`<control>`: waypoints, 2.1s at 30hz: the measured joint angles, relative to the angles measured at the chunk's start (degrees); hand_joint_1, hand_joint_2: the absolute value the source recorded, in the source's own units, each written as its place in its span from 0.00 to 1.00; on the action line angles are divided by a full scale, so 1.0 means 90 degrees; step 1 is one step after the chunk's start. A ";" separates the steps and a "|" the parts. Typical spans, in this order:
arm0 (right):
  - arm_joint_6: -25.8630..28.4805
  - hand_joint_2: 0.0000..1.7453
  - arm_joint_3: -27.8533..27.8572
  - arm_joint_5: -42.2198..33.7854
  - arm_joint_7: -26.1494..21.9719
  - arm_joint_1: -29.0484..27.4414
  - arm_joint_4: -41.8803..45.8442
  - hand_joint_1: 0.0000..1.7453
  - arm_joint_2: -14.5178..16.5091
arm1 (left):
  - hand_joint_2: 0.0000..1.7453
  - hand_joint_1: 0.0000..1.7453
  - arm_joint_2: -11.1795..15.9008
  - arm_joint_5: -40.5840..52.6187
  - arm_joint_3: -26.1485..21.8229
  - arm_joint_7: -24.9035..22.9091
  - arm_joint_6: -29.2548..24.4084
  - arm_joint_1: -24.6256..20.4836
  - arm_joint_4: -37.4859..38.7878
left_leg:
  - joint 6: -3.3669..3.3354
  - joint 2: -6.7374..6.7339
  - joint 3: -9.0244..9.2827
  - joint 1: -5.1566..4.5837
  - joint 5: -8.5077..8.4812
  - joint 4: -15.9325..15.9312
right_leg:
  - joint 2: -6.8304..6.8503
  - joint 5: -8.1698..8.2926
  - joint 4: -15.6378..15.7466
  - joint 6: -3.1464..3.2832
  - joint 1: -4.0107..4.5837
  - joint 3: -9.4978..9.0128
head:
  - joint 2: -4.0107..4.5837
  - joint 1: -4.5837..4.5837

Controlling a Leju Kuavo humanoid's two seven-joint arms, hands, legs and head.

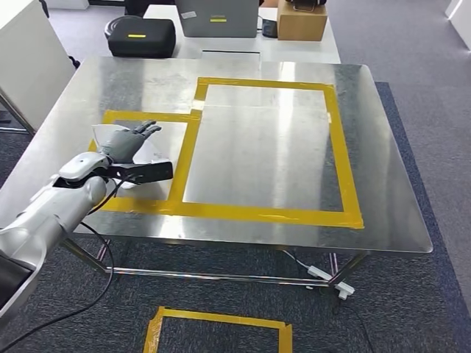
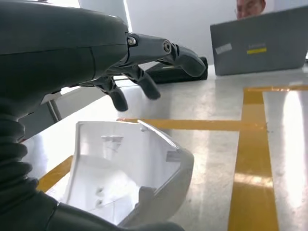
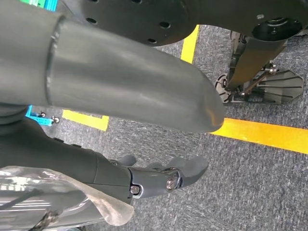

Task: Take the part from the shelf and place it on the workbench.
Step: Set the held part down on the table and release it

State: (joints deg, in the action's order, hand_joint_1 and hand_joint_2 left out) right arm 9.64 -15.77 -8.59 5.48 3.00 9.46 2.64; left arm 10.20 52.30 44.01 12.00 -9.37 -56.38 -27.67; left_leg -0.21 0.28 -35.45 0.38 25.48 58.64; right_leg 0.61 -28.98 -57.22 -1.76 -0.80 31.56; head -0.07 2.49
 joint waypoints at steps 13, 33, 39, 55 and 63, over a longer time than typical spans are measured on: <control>0.0000 0.00 -0.0001 0.0103 0.0005 -0.0002 0.0000 0.00 0.0000 | 0.00 0.00 0.0173 0.0102 -0.0478 0.0067 -0.1141 0.0602 -0.0657 | 0.0000 0.0000 0.0000 0.0000 0.0000 -0.0001 | 0.0000 0.0000 0.0000 0.0000 0.0000 0.0000 | 0.0000 0.0000; 0.0002 0.00 -0.0001 0.0115 0.0062 0.0003 0.0000 0.00 0.0000 | 0.00 0.00 0.0335 0.0322 -0.0755 0.0000 -0.1357 0.0760 -0.0831 | -0.0111 0.0000 0.0002 -0.0067 0.0009 0.0006 | 0.0006 0.0021 0.0027 -0.0102 -0.0070 -0.0021 | 0.0000 0.0002; 0.0012 0.00 -0.0004 0.0115 0.0167 -0.0002 0.0000 0.00 0.0002 | 0.00 0.00 0.0345 0.0414 -0.0795 0.0001 -0.1412 0.0789 -0.0876 | -0.0233 -0.0018 0.0028 -0.0018 -0.0117 -0.0135 | -0.0051 -0.0837 -0.1502 -0.0147 -0.0057 0.0670 | 0.0000 -0.0034; 0.0066 0.00 0.0000 0.0107 0.0399 0.0011 0.0000 0.00 0.0010 | 0.00 0.00 0.0395 0.0579 -0.0822 -0.0047 -0.1472 0.0934 -0.0874 | 0.0186 0.0016 -0.0621 0.0026 0.0966 0.1730 | -0.0063 0.0181 -0.0149 0.0250 -0.0005 0.0266 | 0.0000 -0.0023; 0.0123 0.00 0.0001 0.0104 0.0480 0.0015 0.0000 0.00 0.0027 | 0.00 0.00 0.0451 0.0575 -0.0910 -0.0075 -0.1578 0.1048 -0.0884 | -0.0090 0.0003 0.0674 -0.0120 0.0429 -0.0127 | -0.0039 0.0513 -0.0120 0.0103 0.0050 0.0520 | 0.0000 -0.0027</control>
State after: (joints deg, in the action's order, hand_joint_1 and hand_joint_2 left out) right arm 10.74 -15.76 -7.66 9.80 3.13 9.46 2.89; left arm 14.25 57.48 35.82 11.32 -23.57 -46.94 -35.63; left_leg -1.02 0.31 -29.39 -0.69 29.34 57.49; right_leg 0.26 -24.36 -58.30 -0.83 -0.35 36.24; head -0.07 2.24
